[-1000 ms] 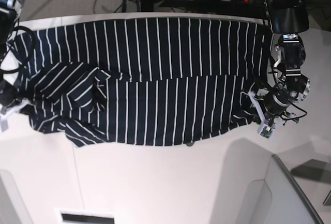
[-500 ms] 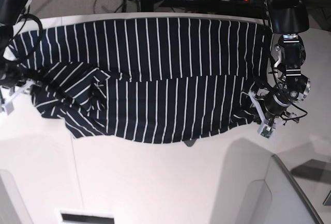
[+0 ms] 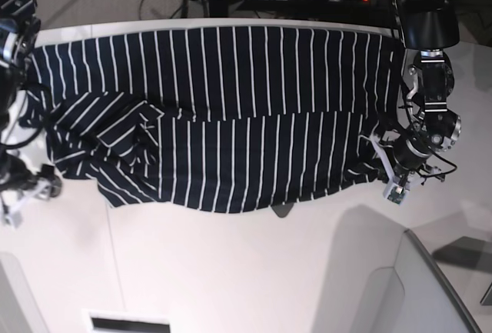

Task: Layout the t-shirt on the table in an organized manner, then fold the t-shirt properly
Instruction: 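Grasp the shirt's opposite side edge with the right gripper and pull outward, then hold both side edges and stretch the shirt apart with both grippers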

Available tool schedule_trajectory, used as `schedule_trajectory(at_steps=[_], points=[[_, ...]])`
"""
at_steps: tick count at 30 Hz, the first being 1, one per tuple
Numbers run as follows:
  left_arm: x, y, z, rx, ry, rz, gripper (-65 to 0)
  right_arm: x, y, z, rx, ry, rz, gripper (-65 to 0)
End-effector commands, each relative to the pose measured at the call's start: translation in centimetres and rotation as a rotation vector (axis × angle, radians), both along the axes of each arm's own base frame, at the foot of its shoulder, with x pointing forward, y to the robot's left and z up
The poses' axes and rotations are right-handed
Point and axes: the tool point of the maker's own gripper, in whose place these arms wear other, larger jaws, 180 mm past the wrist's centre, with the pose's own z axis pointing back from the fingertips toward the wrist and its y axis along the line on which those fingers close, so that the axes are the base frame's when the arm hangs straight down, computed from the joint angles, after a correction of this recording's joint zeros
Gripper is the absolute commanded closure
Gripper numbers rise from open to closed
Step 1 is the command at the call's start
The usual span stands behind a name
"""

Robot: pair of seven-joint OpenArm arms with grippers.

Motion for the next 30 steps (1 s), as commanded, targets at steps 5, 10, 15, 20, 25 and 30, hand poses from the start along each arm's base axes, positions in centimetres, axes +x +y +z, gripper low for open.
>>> schedule_trajectory(at_steps=[5,10,15,20,25,30], points=[[1.1,0.7,1.8,0.003,-0.060,0.005,0.0,1.4,-0.3,-0.8,-0.013,-0.006,-0.003,-39.0],[1.1,1.3,2.0,0.017,-0.060,0.004,0.0,0.5,-1.3,-2.3,-0.076,0.030,-0.034,-39.0],[1.1,1.6,2.0,0.025,-0.058,0.004,0.0,-0.3,-1.7,-2.9,-0.088,0.046,-0.046,-39.0],[1.1,1.7,2.1,0.029,-0.058,0.004,0.0,-0.6,-1.6,-3.2,-0.094,0.063,-0.035,-38.9],[1.1,1.8,2.1,0.030,-0.056,0.005,0.0,-1.1,-0.2,-4.1,-0.136,0.100,0.050,-16.8],[1.1,1.8,2.1,0.030,-0.056,0.005,0.0,-0.4,-0.1,-3.6,-0.141,0.078,0.053,-2.4]])
